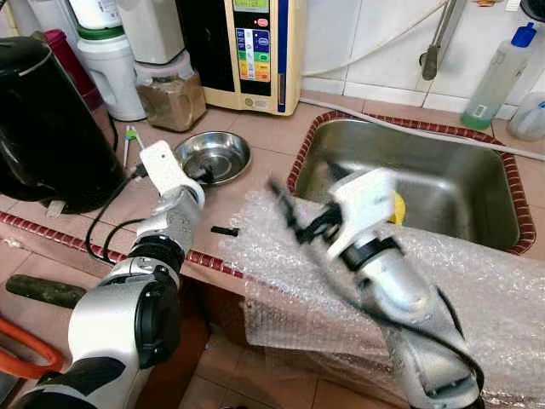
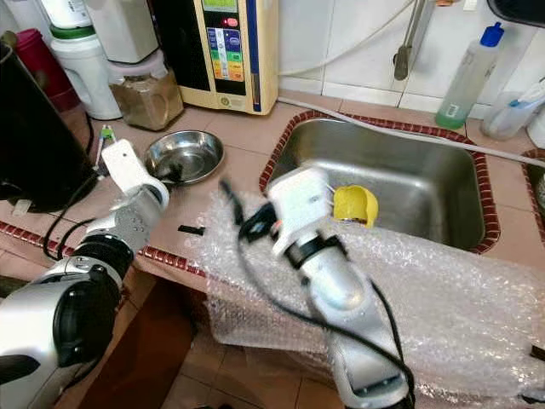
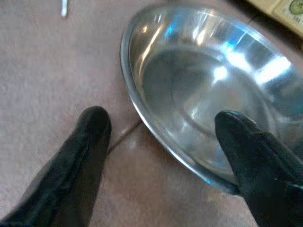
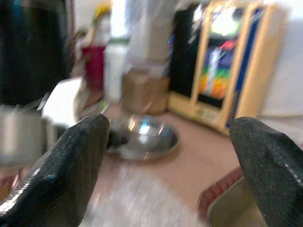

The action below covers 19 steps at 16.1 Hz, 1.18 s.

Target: Kitchen organization

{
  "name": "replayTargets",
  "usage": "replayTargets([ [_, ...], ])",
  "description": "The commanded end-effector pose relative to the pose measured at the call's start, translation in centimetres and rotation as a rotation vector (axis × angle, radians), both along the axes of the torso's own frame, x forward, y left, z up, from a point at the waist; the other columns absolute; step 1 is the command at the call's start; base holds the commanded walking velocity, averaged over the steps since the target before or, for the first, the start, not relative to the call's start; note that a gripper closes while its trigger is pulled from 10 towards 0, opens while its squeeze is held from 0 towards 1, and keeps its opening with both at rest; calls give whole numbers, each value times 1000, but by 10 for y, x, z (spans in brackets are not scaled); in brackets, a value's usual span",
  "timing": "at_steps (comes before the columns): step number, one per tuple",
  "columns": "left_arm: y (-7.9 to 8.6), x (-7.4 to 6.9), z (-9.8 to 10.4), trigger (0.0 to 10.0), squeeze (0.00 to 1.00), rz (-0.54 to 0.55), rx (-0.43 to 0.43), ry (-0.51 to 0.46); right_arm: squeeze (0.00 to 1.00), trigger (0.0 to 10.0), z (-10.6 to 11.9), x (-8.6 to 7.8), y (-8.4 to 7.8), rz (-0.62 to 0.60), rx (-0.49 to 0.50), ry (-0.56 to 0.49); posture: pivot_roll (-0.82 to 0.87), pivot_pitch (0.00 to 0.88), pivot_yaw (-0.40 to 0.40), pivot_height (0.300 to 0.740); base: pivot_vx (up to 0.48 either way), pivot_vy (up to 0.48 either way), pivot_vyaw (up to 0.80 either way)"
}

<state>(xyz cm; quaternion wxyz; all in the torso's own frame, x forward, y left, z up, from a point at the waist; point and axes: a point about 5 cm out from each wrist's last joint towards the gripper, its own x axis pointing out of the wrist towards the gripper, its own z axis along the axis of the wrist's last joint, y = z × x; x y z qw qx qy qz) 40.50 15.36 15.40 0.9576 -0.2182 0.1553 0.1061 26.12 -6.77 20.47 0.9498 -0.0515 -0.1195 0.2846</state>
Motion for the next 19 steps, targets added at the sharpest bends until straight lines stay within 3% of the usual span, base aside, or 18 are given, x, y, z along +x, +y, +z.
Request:
replayTargets([
  [1,0,2,5,0,0,-8,-1,4,0,10000,-9,-2,4,20,-30,50,-93,87,91,740,0,0,0],
  [5,7,-1,-2,0,0,11,-17,44,0,10000,-23,-3,3,7,-83,121,-89,84,96,740,0,0,0],
  [10,28,-5,-8,0,0,25,43,64,0,10000,-33,-3,-2,1,-131,191,-69,87,92,740,0,0,0],
  [16,54,-11,-13,0,0,64,79,72,0,10000,-40,-5,0,40,-180,226,-55,83,73,740,0,0,0],
  [19,58,-10,-9,0,0,74,91,42,0,10000,-41,-3,0,47,-190,228,-52,78,68,740,0,0,0],
])
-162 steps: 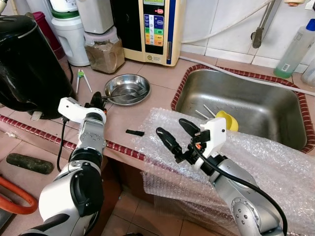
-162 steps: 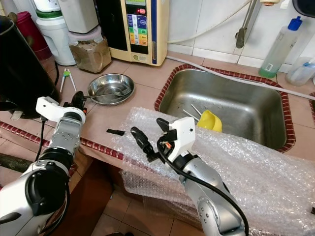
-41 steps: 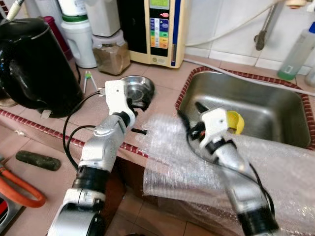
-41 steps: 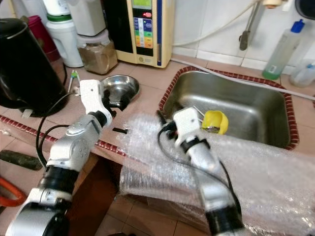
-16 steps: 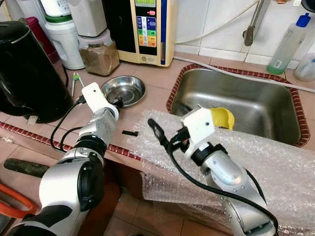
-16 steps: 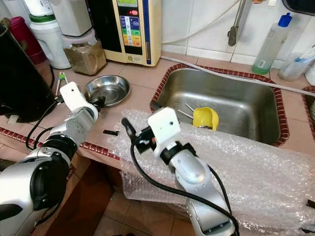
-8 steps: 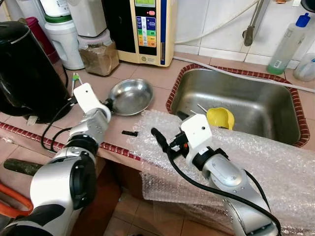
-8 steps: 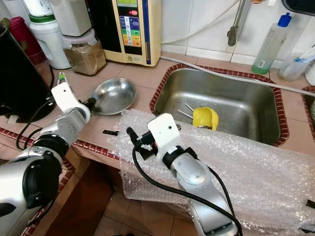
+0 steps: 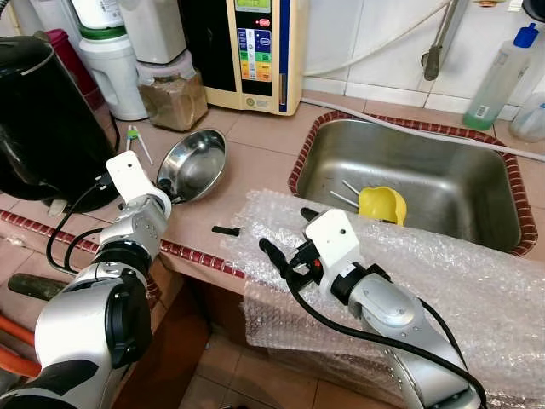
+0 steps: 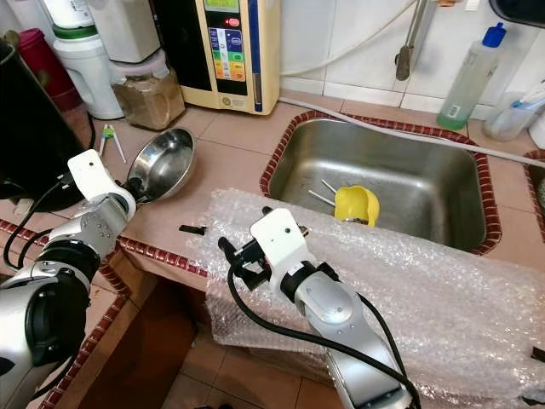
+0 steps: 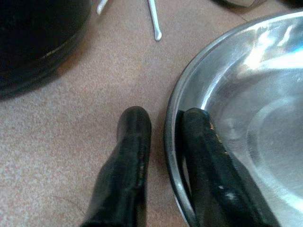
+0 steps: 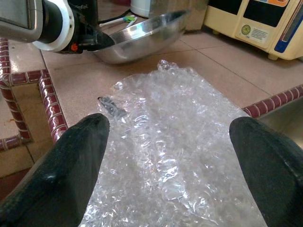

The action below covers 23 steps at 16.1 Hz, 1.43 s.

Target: Kitchen organization

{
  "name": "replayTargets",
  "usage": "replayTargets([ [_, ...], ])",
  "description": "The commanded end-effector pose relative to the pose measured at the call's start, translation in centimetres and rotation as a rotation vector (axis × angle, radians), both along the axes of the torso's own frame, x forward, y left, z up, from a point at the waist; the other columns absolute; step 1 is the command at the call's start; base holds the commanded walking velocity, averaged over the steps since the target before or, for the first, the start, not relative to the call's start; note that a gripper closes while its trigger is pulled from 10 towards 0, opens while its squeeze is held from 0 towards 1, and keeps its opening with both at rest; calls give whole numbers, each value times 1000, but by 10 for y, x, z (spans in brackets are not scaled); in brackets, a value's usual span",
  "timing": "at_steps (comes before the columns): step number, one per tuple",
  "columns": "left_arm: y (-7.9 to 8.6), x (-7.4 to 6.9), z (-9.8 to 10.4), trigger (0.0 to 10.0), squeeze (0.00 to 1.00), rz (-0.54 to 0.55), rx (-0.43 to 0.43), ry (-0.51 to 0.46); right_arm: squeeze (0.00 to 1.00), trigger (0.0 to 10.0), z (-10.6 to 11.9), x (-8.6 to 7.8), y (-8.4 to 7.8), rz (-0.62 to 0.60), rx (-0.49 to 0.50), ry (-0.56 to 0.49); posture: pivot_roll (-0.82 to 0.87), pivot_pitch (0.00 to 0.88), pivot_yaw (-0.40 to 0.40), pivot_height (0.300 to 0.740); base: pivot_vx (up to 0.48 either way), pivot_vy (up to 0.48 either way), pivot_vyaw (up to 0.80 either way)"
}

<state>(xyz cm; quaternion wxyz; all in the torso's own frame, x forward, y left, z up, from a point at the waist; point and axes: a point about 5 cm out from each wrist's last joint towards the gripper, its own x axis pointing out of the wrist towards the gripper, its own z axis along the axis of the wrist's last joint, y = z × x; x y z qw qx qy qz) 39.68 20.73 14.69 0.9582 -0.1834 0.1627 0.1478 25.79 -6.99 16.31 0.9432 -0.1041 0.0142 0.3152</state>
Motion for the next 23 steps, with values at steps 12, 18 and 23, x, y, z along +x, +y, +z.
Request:
replayTargets([
  [12,-36,2,3,0,0,-131,-183,-216,0,10000,-2,5,-1,0,-3,8,-44,73,61,740,0,0,0],
  [18,-35,7,49,0,0,-76,-281,-554,0,10000,3,12,-5,-41,19,-30,-35,64,55,740,0,0,0],
  [23,-67,5,89,0,0,-254,-373,-778,0,10000,17,30,-21,-208,111,-93,-27,61,43,740,0,0,0],
])
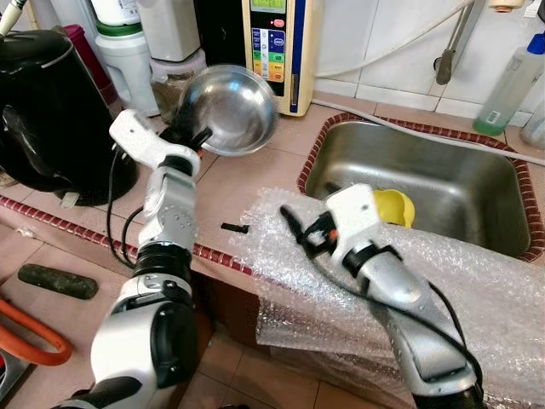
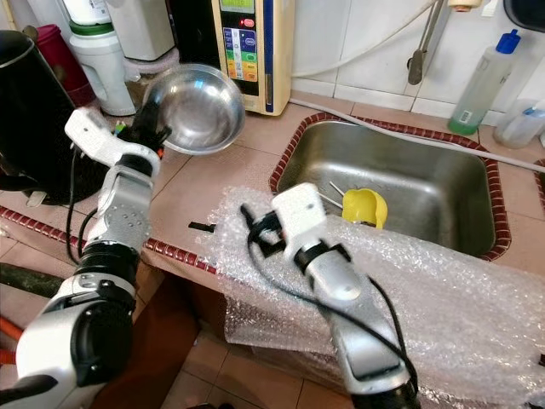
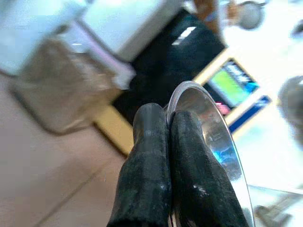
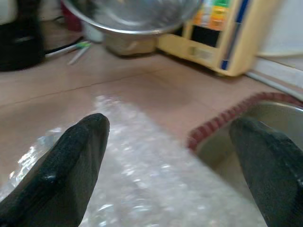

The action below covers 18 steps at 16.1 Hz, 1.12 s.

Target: Kitchen organization

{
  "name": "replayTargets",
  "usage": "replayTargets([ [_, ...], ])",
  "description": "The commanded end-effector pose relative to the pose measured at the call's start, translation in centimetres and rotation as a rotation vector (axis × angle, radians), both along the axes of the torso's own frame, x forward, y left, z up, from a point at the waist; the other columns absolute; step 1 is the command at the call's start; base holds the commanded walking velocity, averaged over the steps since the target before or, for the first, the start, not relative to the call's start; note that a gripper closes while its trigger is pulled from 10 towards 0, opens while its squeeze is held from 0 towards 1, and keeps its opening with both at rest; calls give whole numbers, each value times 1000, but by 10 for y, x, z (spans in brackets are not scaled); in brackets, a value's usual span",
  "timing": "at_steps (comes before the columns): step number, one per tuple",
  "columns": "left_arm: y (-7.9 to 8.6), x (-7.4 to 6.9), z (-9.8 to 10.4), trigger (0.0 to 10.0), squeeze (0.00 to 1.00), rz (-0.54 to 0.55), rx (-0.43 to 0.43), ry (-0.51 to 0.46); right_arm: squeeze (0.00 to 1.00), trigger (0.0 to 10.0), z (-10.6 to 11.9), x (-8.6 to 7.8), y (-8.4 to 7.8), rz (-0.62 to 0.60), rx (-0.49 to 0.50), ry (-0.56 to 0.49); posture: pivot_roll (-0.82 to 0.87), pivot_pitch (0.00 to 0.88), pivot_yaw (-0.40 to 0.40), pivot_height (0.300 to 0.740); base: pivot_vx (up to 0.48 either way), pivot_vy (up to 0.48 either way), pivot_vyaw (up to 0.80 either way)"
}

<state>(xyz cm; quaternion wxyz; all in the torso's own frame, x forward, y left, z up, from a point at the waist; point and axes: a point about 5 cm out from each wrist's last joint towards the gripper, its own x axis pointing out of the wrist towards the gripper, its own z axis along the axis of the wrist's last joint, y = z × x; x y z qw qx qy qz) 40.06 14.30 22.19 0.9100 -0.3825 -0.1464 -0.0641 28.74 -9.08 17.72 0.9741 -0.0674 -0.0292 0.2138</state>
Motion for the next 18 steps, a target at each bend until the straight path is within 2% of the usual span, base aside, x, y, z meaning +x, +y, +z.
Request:
replayTargets([
  [1,-12,-2,16,0,0,-67,27,-84,0,10000,8,6,-5,-54,64,-22,-26,60,44,740,0,0,0],
  [2,-24,-7,14,0,0,-126,59,-109,0,10000,16,12,-13,-122,169,-36,-26,58,45,740,0,0,0],
  [4,-42,-16,0,0,0,-183,78,-93,0,10000,32,14,-21,-159,330,-84,-24,54,51,740,0,0,0],
  [6,-56,-26,-10,0,0,-244,73,-85,0,10000,34,15,-25,-171,400,-87,-24,52,52,740,0,0,0],
  [10,-76,-40,-12,0,0,-338,67,-109,0,10000,29,21,-29,-219,418,-55,-19,51,49,740,0,0,0],
  [15,-83,-50,-11,0,0,-389,37,-114,0,10000,25,39,-21,-211,495,13,-21,45,49,740,0,0,0],
  [16,-85,-52,-10,0,0,-398,34,-118,0,0,31,45,-18,-204,622,20,-19,43,47,740,0,0,0],
  [18,-86,-54,-9,0,0,-406,31,-118,0,0,35,51,-15,-202,695,46,-18,42,44,740,0,0,0],
])
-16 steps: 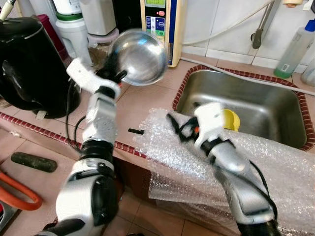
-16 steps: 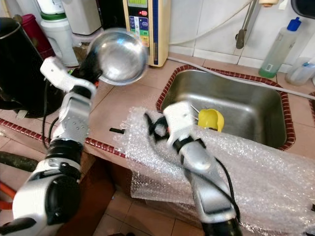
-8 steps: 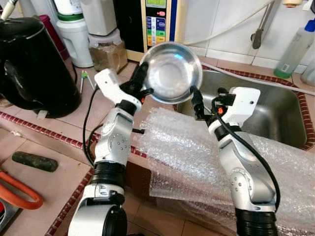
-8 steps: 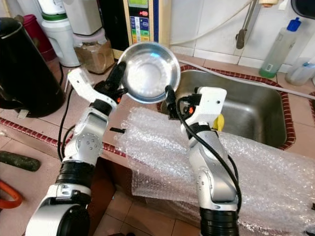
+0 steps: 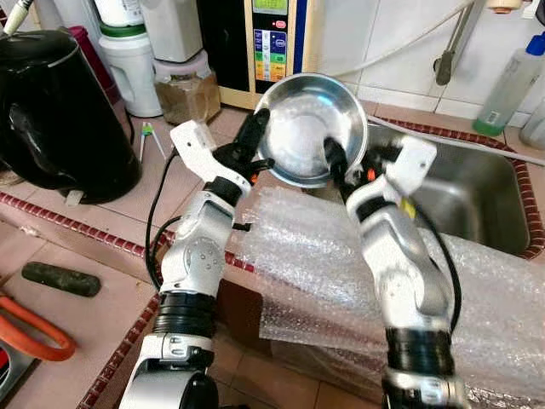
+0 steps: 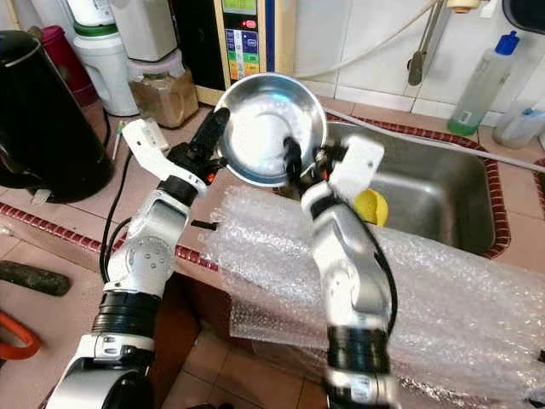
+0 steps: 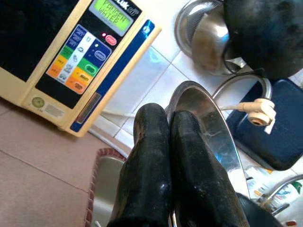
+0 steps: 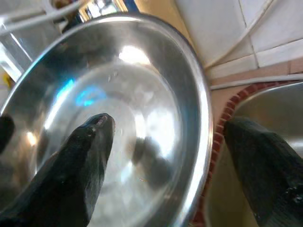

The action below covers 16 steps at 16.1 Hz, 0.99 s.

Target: Kitchen organization

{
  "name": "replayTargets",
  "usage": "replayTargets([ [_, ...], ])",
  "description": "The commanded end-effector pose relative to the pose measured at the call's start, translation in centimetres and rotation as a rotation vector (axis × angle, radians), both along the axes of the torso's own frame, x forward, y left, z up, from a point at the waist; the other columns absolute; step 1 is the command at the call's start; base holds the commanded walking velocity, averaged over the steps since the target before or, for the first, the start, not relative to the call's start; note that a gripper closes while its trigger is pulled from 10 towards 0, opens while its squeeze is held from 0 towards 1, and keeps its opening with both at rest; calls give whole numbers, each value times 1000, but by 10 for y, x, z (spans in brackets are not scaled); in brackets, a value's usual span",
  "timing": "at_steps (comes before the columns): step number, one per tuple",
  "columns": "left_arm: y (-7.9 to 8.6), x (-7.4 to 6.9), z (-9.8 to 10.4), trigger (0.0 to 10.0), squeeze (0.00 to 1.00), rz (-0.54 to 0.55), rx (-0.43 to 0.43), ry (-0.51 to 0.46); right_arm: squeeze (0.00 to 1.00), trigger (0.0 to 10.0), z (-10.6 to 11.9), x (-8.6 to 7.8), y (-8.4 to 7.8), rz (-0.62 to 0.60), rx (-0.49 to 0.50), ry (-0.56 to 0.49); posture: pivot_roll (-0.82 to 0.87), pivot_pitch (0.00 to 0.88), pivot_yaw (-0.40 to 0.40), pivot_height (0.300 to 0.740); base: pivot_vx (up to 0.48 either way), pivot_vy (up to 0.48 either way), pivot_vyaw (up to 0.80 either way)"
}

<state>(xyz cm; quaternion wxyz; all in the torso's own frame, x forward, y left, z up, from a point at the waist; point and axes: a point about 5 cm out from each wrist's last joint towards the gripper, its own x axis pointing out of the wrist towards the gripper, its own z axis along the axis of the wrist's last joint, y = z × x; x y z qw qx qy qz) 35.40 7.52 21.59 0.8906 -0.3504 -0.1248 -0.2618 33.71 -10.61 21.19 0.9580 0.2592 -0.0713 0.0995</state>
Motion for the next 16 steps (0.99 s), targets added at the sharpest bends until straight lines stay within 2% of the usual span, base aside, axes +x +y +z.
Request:
replayTargets([
  [1,-18,-9,-3,0,0,-42,-69,23,0,0,3,4,5,6,90,18,-17,44,44,740,0,0,0],
  [2,-17,-10,-4,0,0,-41,-71,25,0,0,2,5,6,12,153,37,-16,44,42,740,0,0,0],
  [7,-16,-11,-3,0,0,-40,-73,36,0,0,-6,10,4,19,245,100,-14,46,40,740,0,0,0],
  [10,-16,-12,-4,0,0,-44,-75,41,0,0,-10,6,15,118,199,125,-14,46,40,740,0,0,0],
  [16,-16,-11,-4,0,0,-43,-74,46,0,0,-15,7,15,163,179,175,-22,46,43,740,0,0,0],
])
